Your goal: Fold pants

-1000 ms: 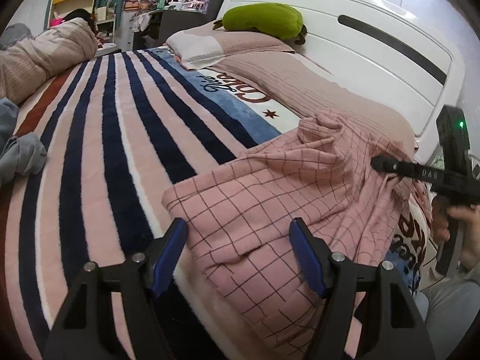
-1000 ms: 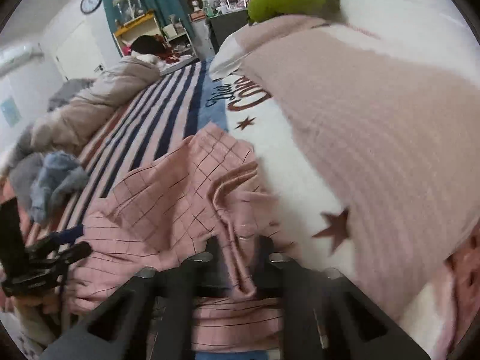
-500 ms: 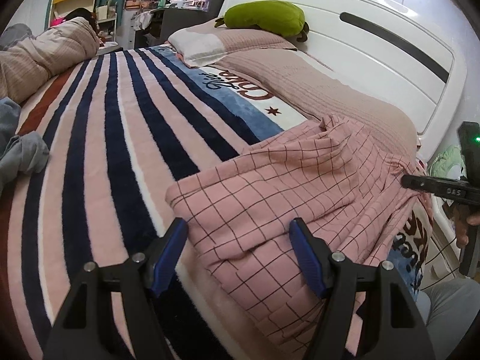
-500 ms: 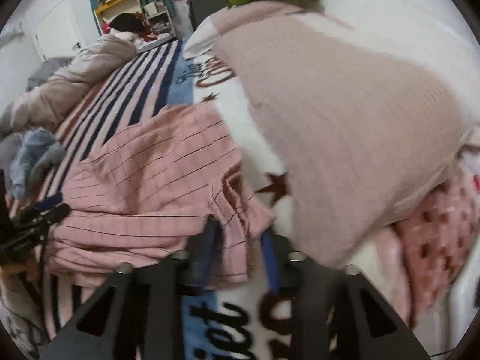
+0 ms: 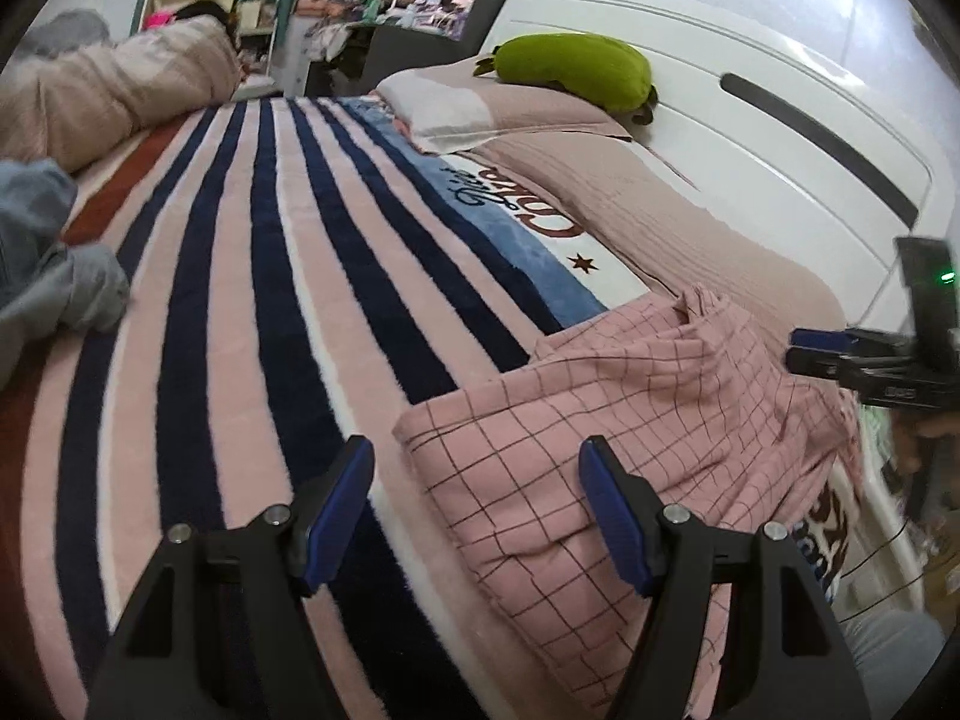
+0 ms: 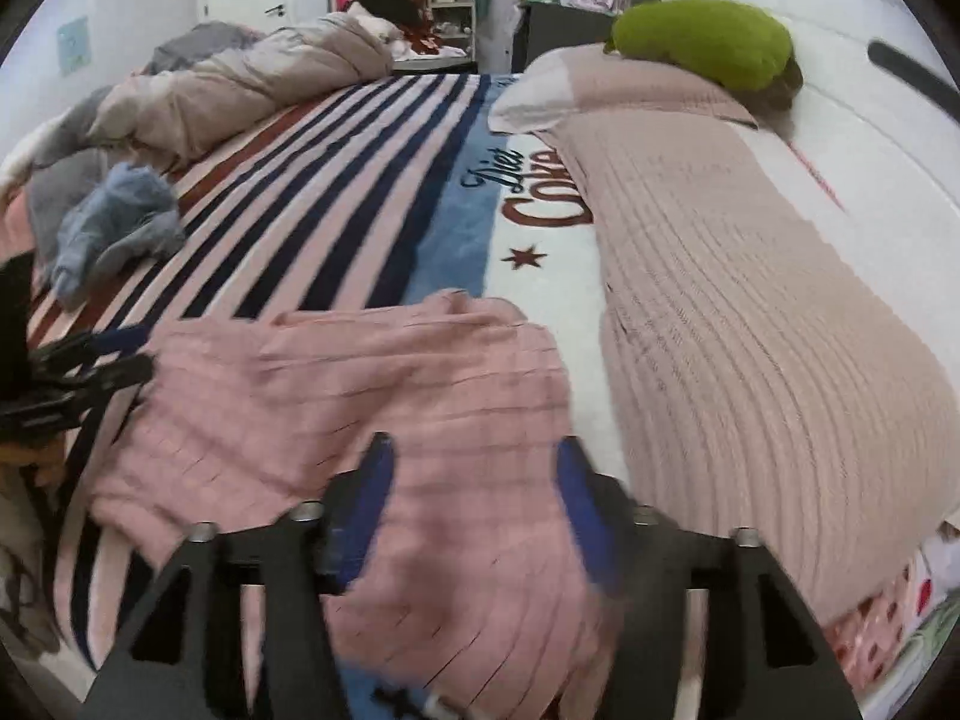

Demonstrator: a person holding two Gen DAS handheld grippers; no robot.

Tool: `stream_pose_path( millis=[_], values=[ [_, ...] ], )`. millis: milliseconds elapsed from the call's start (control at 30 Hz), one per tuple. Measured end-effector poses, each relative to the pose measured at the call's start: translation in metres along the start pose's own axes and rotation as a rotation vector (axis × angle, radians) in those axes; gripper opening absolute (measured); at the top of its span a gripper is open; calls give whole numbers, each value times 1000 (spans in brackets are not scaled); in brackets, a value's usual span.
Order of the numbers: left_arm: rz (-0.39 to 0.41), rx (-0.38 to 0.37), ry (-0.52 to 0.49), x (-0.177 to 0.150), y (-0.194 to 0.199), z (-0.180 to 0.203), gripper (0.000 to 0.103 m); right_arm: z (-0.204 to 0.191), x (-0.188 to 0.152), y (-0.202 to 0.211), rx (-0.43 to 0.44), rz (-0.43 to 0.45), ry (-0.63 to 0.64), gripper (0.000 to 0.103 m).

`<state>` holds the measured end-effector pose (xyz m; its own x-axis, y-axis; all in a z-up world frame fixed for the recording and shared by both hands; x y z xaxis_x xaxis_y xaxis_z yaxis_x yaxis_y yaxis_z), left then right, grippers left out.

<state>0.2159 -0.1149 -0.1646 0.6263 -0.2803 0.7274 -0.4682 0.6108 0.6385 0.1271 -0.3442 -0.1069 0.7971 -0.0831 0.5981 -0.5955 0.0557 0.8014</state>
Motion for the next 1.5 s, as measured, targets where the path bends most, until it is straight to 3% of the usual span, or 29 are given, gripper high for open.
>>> stream_pose_path(
  millis=[100,233,267,333,433,500,700,800,900,1033,1200,1333,1500],
  values=[
    [-1,9,21,5,-7,-3,67,19,13,-20,55,9,-48,56],
    [-20,-19,83,5,-19,-5,67,23,20,-44,227,-24,-75,55],
    [-28,-17,94,5,-22,-6,67,23,20,-49,239,-26,-70,50],
    [-39,5,107,4,-30,-9,64,21,22,-56,248,-19,-50,1],
    [-54,64,115,2,-35,-14,37,21,27,-48,211,59,-21,1],
    [-62,132,109,0,-37,-21,36,26,33,-43,168,92,-18,0],
    [-71,149,111,-6,-39,-27,38,42,38,-59,138,53,-62,2],
    [-44,162,113,-3,-25,-29,47,40,37,-52,108,66,-33,8],
    [-6,118,80,3,-3,-12,60,38,33,-30,117,94,-26,28],
    [-22,40,-25,-4,8,29,62,21,11,-8,218,39,-3,42],
    [-107,33,-24,-34,9,45,62,7,-30,-10,191,-73,66,42],
    [-168,54,-43,-59,10,54,62,15,-57,-11,149,-89,62,45],
    [-184,72,-33,-66,12,55,62,32,-79,-13,148,-119,0,50]
  ],
)
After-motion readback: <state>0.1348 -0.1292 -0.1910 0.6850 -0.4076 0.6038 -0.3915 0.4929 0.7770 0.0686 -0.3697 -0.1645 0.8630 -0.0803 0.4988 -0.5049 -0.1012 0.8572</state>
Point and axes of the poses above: each gripper's, at about its wrist camera, not at the fingertips, and y roughly against the way its jaws point, z to its right, x to its top, the point moved 7 cm from there along -y, roughly the way its jaws point, and after that the axes turned 5 degrees about -y, right-handed, at the moved point
